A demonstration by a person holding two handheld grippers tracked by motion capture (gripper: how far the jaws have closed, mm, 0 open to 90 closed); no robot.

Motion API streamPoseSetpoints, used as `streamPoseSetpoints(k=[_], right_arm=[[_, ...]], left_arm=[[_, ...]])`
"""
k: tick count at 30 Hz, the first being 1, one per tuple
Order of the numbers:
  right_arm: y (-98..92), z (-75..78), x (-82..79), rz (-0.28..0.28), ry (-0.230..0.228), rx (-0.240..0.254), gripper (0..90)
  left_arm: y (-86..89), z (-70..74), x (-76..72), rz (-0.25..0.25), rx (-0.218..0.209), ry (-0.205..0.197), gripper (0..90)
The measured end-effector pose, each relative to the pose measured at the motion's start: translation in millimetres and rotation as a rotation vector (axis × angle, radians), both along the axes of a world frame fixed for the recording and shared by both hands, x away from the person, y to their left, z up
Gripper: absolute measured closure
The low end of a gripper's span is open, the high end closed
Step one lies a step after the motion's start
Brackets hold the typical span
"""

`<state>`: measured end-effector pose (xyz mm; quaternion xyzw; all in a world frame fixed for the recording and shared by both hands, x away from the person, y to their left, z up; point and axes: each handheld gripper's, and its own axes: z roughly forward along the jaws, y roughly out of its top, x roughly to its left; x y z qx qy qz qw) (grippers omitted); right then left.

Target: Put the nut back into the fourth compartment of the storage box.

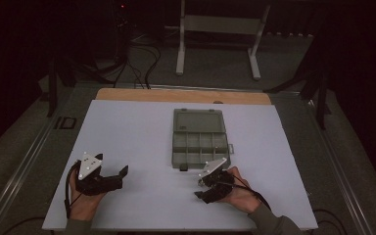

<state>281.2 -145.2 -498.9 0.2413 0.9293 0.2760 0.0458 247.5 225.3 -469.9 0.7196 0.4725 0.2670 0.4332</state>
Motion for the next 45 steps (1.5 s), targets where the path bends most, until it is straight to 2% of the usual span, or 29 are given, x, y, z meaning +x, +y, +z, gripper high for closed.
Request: streamPoseSetpoints(k=[5, 10, 12, 17, 30, 35, 45], right_arm=[[5.5, -0.5, 3.1, 0.001, -0.015, -0.015, 40.1], [12.0, -2.6, 7.5, 0.007, -0.01, -0.024, 44.8], [17.5, -4.4, 9.5, 0.014, -0.014, -0.046, 48.1], [17.3, -3.2, 11.5, 0.014, -0.006, -0.058, 58.1], [18.6, -1.0, 10.0, 0.032, -0.001, -0.094, 69.6], [20.3, -0.3, 8.9, 0.035, -0.007, -0.108, 70.1], [20.1, -0.1, 10.2, 0.03, 0.004, -0.103, 70.2]], left_arm=[[0.3, -0.2, 0.2, 0.002, 0.0, 0.001, 4.5], [0.0, -0.2, 0.1, 0.0, 0.002, 0.001, 4.5], [0.4, -0.2, 0.1, 0.001, -0.003, 0.0, 4.5], [1.1, -0.2, 0.2, 0.0, -0.005, 0.0, 4.5], [-1.5, -1.0, 0.6, -0.005, 0.002, 0.004, 4.4], [-1.2, -0.9, 0.6, -0.006, 0.0, 0.003, 4.4], [-1.0, -1.4, 1.3, -0.006, 0.001, 0.005, 4.4]])
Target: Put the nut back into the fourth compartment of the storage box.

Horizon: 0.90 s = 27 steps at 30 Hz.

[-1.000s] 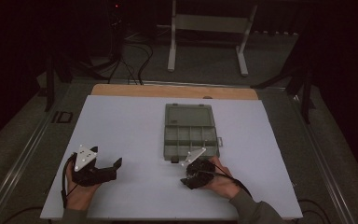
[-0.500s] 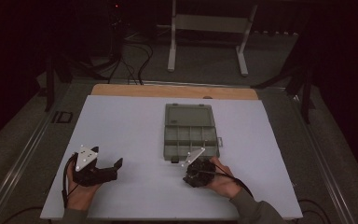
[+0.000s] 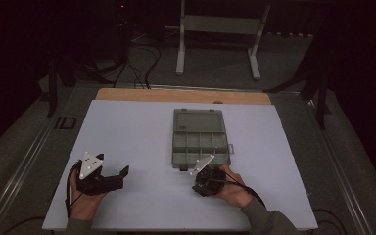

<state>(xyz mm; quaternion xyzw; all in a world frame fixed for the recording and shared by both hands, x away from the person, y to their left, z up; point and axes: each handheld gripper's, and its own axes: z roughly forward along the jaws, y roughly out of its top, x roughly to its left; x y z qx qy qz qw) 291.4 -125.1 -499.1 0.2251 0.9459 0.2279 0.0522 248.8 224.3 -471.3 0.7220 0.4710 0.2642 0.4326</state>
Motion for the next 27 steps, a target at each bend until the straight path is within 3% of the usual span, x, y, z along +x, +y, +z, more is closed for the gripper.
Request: streamPoseSetpoints(k=[27], right_arm=[[-1.1, 5.9, 2.5, -0.013, 0.009, 0.005, 70.2]], left_arm=[[-0.3, -0.1, 0.2, -0.004, 0.001, -0.001, 4.4]])
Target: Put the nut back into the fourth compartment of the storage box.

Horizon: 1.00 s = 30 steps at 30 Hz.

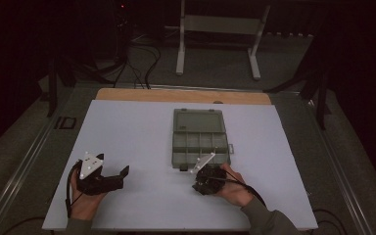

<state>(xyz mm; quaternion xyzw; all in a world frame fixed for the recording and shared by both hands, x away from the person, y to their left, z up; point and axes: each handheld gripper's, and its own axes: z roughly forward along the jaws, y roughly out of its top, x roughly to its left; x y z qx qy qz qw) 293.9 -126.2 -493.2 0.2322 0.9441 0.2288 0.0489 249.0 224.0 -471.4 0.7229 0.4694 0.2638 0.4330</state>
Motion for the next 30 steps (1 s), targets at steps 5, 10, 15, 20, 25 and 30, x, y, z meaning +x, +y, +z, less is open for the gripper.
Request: streamPoseSetpoints(k=[5, 10, 15, 20, 25, 30], right_arm=[[-1.0, 4.7, 0.5, -0.004, -0.003, 0.006, 70.2], [-2.2, 8.1, 1.4, -0.008, -0.003, 0.005, 70.3], [-3.2, 16.6, 4.0, -0.016, -0.008, 0.007, 70.2], [-4.4, 27.2, 6.9, -0.024, -0.022, 0.009, 70.2], [-5.9, 36.8, 10.4, -0.028, -0.035, 0.014, 70.2], [-7.1, 45.1, 13.8, -0.034, -0.043, 0.013, 70.3]], left_arm=[[-0.6, -0.1, -0.2, 0.0, -0.001, 0.0, 4.4], [-0.8, -0.1, -0.2, -0.001, 0.0, 0.0, 4.4], [-0.7, -0.2, -0.2, 0.001, -0.001, 0.001, 4.4], [-1.2, -0.3, -0.1, -0.001, 0.003, 0.0, 4.4], [-1.4, -0.4, -0.1, -0.001, 0.002, 0.0, 4.4], [-1.4, -0.4, -0.1, -0.001, 0.003, 0.001, 4.4]])
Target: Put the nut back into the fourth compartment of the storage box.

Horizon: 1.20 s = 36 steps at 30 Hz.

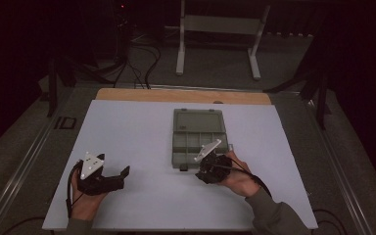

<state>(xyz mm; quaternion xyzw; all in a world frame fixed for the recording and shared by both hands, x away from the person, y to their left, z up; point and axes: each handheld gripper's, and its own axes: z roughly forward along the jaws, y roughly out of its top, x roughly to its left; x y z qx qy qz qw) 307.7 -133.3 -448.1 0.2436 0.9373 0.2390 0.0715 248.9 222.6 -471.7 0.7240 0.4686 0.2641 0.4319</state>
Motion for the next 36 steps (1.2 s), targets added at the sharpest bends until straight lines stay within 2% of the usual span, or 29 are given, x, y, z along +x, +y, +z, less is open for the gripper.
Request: streamPoseSetpoints(k=[11, 36], right_arm=[[-2.4, 10.2, 7.2, -0.014, -0.001, 0.008, 70.3], [-14.9, 39.1, 25.8, -0.066, -0.045, 0.018, 70.3]], left_arm=[[0.4, 0.0, 0.1, 0.0, -0.002, -0.001, 4.4], [0.2, -0.5, 0.5, -0.001, -0.003, 0.002, 4.4]])
